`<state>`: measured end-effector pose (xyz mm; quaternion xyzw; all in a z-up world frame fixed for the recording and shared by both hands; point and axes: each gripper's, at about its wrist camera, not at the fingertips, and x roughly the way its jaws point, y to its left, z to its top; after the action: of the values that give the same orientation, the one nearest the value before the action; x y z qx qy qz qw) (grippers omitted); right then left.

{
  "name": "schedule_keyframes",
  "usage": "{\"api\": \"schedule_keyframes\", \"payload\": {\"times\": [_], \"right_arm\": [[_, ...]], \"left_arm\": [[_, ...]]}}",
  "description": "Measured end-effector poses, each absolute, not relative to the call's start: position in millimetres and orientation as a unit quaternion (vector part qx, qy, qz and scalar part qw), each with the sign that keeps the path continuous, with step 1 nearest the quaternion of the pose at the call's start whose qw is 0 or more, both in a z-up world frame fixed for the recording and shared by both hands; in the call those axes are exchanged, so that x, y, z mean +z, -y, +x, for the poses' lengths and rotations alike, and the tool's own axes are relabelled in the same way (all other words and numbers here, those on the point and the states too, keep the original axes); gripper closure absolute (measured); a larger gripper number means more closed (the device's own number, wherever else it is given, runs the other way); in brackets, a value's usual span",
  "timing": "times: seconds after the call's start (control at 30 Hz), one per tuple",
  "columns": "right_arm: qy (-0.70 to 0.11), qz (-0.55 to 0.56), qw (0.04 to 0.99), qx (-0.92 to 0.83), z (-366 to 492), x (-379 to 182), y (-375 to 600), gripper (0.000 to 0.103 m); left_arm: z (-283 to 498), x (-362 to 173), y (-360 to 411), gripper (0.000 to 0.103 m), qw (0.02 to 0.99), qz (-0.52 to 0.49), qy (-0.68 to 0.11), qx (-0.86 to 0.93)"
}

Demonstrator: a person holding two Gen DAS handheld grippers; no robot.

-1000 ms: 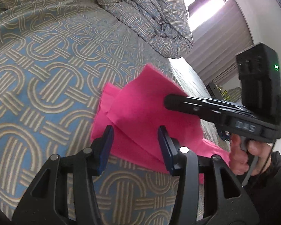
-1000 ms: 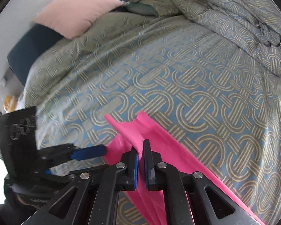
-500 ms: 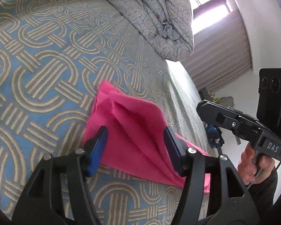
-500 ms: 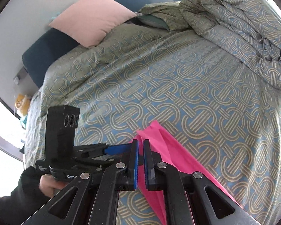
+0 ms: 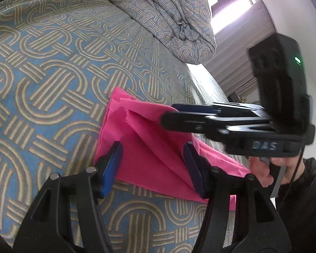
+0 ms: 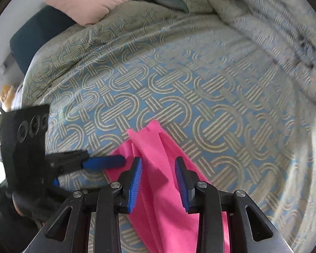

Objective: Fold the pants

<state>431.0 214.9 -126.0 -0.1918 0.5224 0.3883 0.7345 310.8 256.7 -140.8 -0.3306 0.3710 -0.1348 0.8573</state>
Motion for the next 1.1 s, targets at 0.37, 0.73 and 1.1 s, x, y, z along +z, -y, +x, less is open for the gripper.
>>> {"api": "schedule_keyframes", "payload": {"times": [0.37,0.73,1.1], "right_arm": [[-0.542,-0.128,0.729,0.398,428,-120,-205,0.101],[-0.524,-0.083,0.727,0.436,419,-75,-185,0.101],[-0.513,-0.053,0.724,0.457,413,-48,-168,0.101]], "left_arm": [[312,-144,-265,0.043,0.847,-0.368,-0.360,-0.135],[314,-144,-264,0.034,0.838,-0.391,-0.348,-0.157],[330,-147,-270,0.032,0.790,-0.486,-0.289,-0.240]]}}
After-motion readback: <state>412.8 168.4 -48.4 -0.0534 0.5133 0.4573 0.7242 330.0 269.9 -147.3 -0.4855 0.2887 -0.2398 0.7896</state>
